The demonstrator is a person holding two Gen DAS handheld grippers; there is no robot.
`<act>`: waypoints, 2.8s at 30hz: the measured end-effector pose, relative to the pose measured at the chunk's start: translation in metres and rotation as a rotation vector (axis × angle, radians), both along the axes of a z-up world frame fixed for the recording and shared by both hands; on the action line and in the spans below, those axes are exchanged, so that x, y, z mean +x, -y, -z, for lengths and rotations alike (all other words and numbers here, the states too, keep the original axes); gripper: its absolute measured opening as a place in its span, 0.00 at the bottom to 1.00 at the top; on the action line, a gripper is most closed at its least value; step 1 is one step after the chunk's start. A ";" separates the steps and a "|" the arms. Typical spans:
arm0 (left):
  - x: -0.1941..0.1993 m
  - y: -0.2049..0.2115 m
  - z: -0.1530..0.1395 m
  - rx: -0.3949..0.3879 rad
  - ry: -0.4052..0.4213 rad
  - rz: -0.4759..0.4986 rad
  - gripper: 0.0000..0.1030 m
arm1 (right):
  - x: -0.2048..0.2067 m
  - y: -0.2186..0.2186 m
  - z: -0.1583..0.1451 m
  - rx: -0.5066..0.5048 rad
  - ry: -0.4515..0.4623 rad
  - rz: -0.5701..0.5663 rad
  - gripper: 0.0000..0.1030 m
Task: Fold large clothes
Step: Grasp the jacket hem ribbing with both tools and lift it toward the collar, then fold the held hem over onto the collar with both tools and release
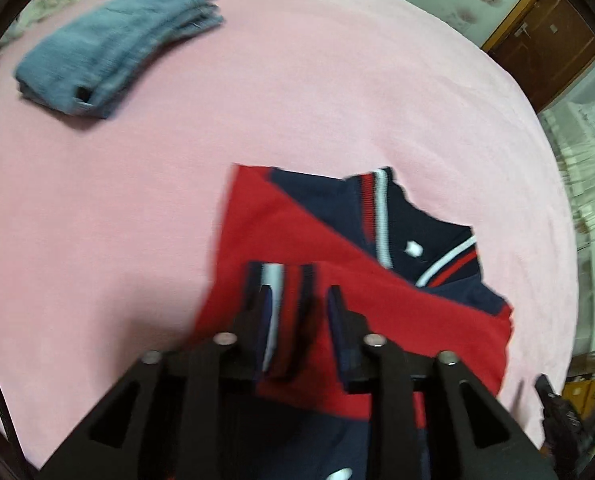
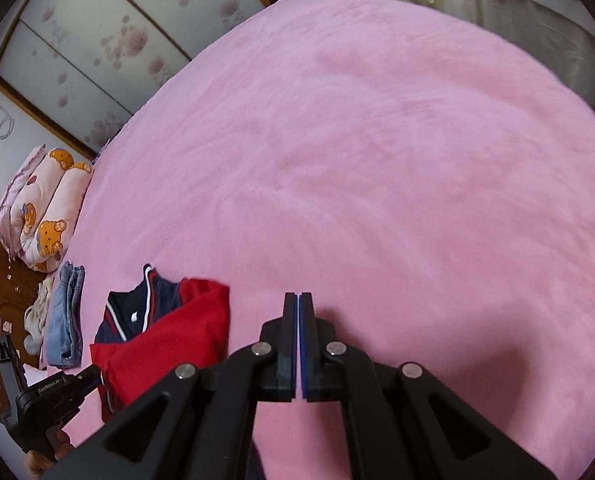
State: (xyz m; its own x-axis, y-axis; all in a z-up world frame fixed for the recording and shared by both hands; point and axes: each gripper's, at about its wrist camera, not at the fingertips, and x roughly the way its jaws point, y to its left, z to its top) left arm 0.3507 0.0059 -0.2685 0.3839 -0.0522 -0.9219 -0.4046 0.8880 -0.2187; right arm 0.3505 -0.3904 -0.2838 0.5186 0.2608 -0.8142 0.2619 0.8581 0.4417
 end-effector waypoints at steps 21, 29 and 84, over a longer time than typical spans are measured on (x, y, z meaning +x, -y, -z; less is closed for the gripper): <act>-0.170 -0.103 -0.011 0.092 -0.123 0.191 0.55 | -0.183 -0.073 -0.015 0.071 -0.175 0.061 0.12; -0.213 -0.108 0.003 0.038 -0.207 0.293 0.64 | -0.231 -0.084 -0.007 0.096 -0.239 0.087 0.33; -0.212 -0.097 -0.028 -0.518 -0.039 0.245 0.10 | -0.216 -0.127 -0.044 0.470 -0.004 0.078 0.11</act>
State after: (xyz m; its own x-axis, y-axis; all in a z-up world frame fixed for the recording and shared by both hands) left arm 0.1387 0.1025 -0.2402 0.2699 -0.5842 -0.7654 -0.2165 0.7378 -0.6394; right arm 0.1350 -0.2629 -0.2396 0.5485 0.5616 -0.6195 0.3200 0.5435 0.7760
